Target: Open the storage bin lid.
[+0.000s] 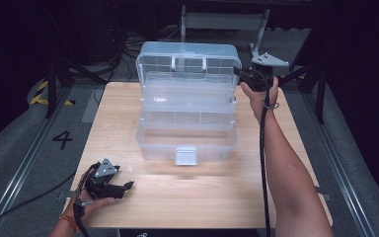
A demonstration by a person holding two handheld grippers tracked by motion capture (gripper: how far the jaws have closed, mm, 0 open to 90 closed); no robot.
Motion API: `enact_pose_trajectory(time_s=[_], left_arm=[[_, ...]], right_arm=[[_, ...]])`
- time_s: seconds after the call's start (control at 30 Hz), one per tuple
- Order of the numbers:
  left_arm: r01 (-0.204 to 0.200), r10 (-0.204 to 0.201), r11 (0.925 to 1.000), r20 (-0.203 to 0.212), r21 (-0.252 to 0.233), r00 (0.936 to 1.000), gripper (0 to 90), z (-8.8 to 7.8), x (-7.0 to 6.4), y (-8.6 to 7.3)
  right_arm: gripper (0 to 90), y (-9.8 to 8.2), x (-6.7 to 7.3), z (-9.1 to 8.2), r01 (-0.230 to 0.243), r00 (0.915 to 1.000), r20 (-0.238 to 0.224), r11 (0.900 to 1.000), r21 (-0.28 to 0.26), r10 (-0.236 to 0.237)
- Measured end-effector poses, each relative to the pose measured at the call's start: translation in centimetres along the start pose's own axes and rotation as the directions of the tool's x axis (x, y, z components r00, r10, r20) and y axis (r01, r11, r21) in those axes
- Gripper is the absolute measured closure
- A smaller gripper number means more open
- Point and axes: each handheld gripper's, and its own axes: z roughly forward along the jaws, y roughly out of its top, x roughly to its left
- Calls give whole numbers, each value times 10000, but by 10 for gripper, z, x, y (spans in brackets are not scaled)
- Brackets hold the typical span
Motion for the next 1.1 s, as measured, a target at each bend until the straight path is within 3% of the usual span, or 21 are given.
enact_pose_trajectory(time_s=[0.37, 0.87, 1.1], left_arm=[[-11, 11, 10000, 34, -9, 10000, 202, 0, 0, 0], [-72, 72, 9999, 69, 76, 10000, 200, 0, 1, 1], [-58, 58, 10000, 94, 31, 9999, 199, 0, 1, 0]], right_arm=[[795, 3, -8, 8, -490, 9987, -130, 9988, -44, 490], [801, 7, -16, 26, -683, 9976, -79, 9976, 97, 683], [804, 8, -21, 31, -786, 9965, -280, 9967, 178, 791]])
